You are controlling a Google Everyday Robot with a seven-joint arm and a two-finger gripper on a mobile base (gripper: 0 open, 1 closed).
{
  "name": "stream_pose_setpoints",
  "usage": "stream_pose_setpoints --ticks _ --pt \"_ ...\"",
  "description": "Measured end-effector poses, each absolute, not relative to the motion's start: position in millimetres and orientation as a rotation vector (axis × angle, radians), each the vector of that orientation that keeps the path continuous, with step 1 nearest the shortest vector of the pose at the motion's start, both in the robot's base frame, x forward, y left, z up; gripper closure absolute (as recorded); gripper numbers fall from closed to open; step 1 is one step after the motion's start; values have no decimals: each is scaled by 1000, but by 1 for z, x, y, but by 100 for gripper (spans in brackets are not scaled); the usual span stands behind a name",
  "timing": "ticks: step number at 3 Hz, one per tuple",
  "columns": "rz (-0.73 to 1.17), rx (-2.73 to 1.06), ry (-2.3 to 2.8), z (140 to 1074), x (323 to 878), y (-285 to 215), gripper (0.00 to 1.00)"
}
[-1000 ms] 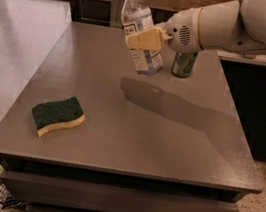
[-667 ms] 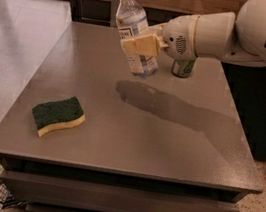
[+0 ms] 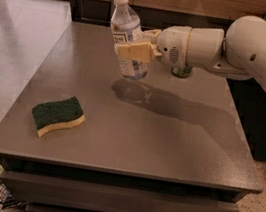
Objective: Place blue plastic bottle upright
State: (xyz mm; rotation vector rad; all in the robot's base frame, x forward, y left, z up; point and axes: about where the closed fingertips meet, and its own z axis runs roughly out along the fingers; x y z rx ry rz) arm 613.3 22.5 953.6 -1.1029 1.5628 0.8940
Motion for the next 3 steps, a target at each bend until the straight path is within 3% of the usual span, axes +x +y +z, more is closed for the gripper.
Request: stream_pose_setpoints --ticks 3 --pt "1049 -997 1527 920 609 26 100"
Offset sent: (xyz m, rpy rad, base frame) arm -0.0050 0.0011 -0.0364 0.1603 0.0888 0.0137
